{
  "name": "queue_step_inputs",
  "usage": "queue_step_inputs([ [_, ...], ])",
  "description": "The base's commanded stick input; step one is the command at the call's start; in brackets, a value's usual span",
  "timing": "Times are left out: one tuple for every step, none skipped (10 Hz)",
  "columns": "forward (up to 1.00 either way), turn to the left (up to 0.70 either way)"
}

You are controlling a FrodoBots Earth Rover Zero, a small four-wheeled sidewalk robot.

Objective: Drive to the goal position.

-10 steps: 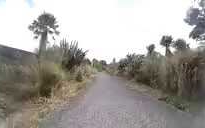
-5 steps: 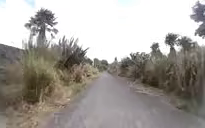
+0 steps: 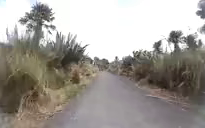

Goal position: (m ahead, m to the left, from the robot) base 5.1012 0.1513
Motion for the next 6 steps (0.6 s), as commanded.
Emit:
queue_step_inputs([
  [1.0,0.0],
  [1.0,-0.4],
  [1.0,-0.4],
  [1.0,-0.4],
  [1.0,-0.4],
  [1.0,-0.4],
])
